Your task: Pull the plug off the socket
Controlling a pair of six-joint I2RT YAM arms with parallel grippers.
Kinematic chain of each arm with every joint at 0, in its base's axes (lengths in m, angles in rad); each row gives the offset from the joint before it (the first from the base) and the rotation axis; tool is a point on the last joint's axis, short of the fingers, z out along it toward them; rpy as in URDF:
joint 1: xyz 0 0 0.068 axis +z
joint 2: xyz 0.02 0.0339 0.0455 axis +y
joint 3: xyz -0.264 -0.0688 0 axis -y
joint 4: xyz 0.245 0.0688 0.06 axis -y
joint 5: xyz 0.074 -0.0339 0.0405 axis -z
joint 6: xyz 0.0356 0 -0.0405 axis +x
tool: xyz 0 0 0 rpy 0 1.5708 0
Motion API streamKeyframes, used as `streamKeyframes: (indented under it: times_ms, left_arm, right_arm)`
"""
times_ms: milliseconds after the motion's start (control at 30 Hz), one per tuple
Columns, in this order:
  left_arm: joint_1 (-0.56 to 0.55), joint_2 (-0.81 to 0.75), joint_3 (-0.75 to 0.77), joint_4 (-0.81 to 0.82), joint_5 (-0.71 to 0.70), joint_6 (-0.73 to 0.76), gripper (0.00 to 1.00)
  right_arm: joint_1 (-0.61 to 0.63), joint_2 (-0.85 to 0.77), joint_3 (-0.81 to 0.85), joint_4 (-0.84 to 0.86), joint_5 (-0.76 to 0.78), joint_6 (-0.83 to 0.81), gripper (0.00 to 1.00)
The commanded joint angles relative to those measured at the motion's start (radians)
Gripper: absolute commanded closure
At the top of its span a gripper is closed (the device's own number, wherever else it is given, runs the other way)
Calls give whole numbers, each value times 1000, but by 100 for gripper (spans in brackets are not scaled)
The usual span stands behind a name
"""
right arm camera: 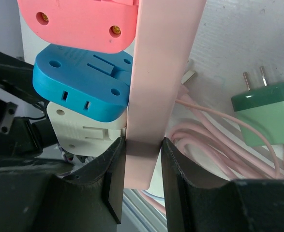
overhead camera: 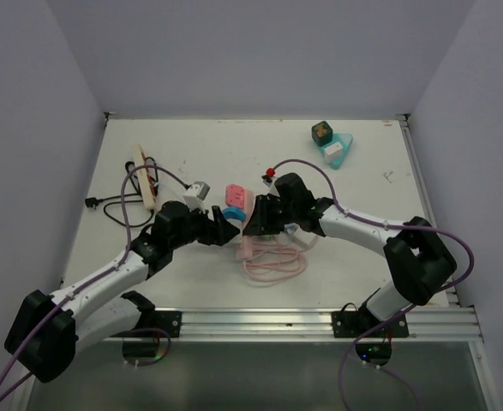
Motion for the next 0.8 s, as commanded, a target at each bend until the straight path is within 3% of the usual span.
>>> streamKeyframes:
  times_ms: [0,167,267,333,367,433,467,533,600,633,700,767]
  left_arm:
    - [-1,69,-4,56,76,-56,27]
    - [-2,152,-4,127,127,-125,36]
    - [-2,178,18,157,129,-148,46]
    - [-2,196,37,169,130,-159,59]
    - [-4,201,41,175,132,-164,73]
    - [-4,215,42,195,135,-177,87]
    - [-2,218,41,201,136,-185,100]
    - [-4,222,30,233,141,-213,100]
    - [-5,221,21,256,133,-231,100]
    - [-5,216,18,275,123,-246,100]
    - [-5,212,16,290,103,-266,100]
    - [-7,210,19,307,89,-273,100]
  right_arm:
    - [-5,-44,34,4,-44,-52,100]
    - [-5,-36,42,2,-43,-53,100]
    - [-5,-34,37,4,-43,-57,100]
    - [-4,-38,33,5,-41,-53,100]
    - [-3,-41,33,4,-40,-53,100]
    - [-3,-45,30,5,-35,-52,100]
    - [-3,-48,28,5,-32,-52,100]
    - [-3,-56,20,7,-21,-43,99]
    - [-3,-65,13,22,-23,-29,88]
    - [-3,-70,4,25,-29,-24,72]
    - [-4,-85,-7,28,-31,-17,56]
    - [-3,-97,-16,24,-26,-18,48]
